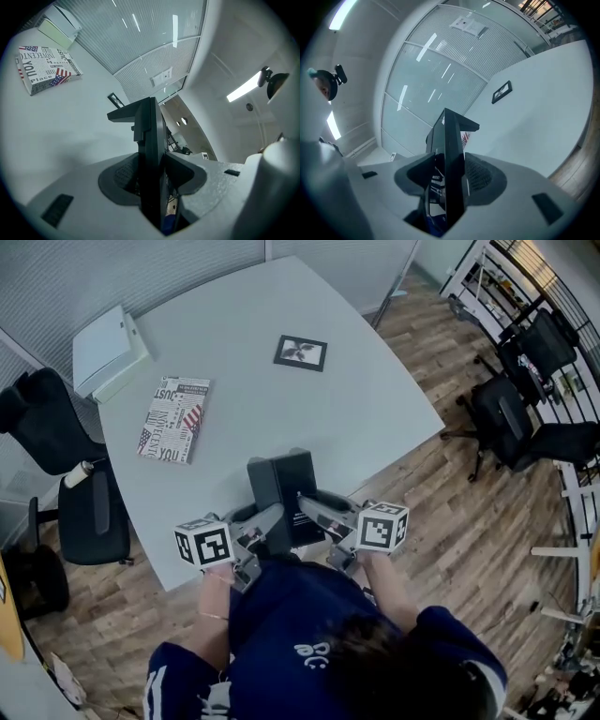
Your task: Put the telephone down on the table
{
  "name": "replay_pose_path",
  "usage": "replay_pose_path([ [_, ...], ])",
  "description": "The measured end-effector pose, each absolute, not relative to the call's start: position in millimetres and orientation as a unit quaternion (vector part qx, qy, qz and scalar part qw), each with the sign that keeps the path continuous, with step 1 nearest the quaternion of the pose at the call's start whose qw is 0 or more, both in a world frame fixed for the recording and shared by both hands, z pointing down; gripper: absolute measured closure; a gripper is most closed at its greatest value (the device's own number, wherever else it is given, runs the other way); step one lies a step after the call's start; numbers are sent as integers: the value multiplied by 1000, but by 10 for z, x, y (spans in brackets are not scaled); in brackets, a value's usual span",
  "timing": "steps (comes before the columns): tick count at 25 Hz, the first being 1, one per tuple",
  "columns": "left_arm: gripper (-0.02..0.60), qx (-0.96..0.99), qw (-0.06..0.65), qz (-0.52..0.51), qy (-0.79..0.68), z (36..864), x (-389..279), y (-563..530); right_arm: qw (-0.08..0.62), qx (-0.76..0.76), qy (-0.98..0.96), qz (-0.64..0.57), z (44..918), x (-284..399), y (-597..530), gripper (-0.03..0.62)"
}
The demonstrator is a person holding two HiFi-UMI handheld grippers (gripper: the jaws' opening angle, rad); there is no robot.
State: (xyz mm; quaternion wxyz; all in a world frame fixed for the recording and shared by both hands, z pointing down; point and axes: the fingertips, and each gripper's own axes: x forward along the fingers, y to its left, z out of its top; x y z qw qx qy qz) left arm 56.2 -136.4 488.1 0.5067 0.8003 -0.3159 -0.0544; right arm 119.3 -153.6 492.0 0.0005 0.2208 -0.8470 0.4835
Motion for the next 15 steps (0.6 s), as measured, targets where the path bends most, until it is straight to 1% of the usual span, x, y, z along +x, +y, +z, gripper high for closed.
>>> replay_pose_path([
  [4,410,792,514,-57,-325,4778,476,-1495,7,217,-846,488,4817,1109,-1675,387],
  [15,410,798,495,-72,-337,4515,220,-1871,11,208,-859,467,4547,851,-2074,387],
])
